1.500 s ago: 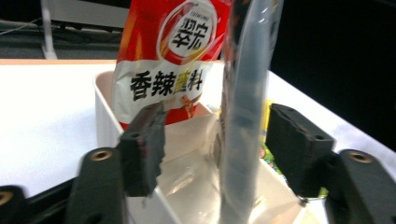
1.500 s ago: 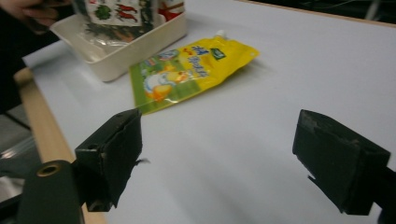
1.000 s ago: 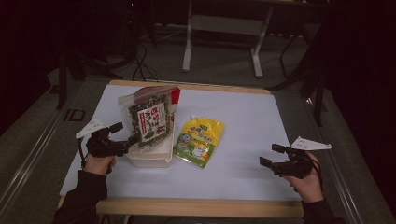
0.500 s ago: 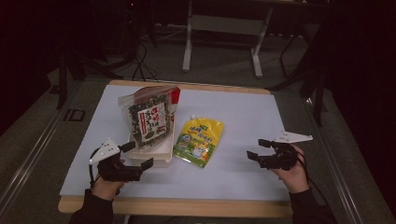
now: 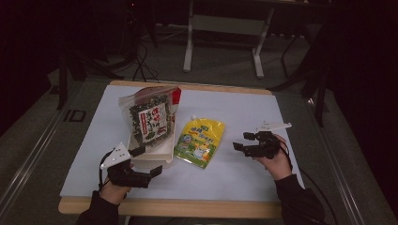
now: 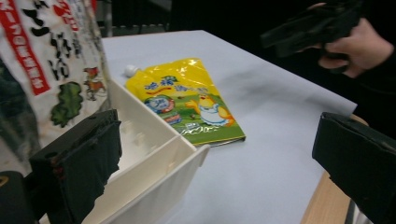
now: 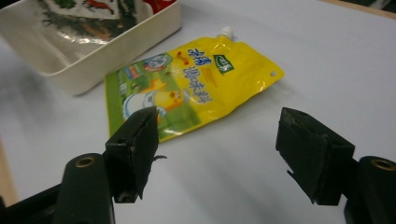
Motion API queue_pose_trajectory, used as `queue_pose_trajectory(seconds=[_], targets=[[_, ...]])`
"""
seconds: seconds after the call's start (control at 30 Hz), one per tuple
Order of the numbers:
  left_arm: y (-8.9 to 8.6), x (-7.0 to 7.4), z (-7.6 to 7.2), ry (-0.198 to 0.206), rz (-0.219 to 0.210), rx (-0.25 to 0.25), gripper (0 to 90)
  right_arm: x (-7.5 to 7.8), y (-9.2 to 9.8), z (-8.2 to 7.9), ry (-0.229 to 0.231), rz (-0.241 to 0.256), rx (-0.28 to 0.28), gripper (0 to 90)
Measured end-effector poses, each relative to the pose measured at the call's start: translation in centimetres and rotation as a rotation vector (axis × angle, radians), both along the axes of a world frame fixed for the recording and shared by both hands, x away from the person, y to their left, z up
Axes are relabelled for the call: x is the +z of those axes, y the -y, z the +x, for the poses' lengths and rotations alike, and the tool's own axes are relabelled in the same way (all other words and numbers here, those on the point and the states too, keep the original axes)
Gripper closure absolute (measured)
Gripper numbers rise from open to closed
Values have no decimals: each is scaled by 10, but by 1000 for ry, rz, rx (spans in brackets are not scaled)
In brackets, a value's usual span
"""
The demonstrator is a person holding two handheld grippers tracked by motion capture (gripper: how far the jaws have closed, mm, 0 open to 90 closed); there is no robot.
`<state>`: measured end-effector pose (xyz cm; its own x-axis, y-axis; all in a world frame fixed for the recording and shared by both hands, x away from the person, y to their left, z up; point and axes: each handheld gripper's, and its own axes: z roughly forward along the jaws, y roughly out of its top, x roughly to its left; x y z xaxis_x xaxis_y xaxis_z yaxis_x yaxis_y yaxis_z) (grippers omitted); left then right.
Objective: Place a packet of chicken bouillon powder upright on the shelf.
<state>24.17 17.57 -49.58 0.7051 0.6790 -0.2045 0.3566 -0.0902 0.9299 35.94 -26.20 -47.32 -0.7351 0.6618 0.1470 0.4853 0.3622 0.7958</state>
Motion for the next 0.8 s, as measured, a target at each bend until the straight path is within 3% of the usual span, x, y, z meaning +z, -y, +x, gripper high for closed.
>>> queue_pose_trajectory(seconds=[0.27, 0.5, 0.8], targets=[[3, -1, -2, 14, 19, -12, 28, -12, -16, 23, -62, 16, -48, 359], [9, -2, -2, 20, 51, -34, 29, -20, -28, 39, -83, -18, -76, 376], [13, -5, -2, 7, 53, -56, 28, -44, -43, 69, -157, -55, -124, 389]])
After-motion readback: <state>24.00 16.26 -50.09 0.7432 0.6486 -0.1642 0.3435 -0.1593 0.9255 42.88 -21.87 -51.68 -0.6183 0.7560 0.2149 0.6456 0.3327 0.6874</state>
